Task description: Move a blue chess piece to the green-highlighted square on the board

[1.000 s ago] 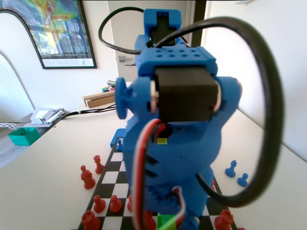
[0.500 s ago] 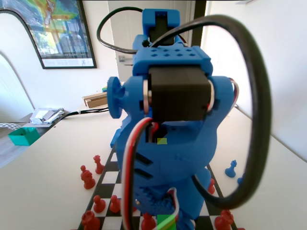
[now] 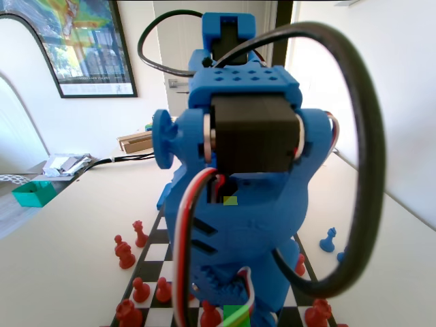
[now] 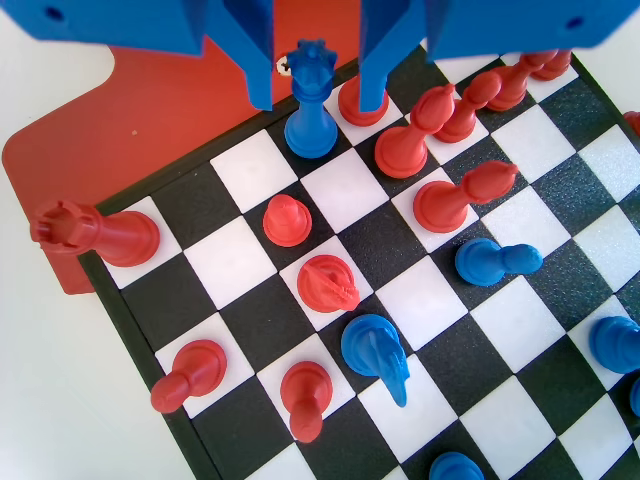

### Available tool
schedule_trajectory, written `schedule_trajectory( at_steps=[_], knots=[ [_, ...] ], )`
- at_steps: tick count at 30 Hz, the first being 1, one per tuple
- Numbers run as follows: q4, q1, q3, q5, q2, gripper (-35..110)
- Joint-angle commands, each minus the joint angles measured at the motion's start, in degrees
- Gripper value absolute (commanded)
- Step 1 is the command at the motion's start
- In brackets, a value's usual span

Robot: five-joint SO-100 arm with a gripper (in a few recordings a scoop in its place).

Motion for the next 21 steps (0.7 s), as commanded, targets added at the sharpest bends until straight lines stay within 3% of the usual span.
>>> schedule_trajectory(
  at_steps=[1,21],
  knots=[
    [0.7,-1.0,-4.0,0.3,4.8,15],
    [8.3,-4.0,2.7,-1.5,21.3,15]
  ],
)
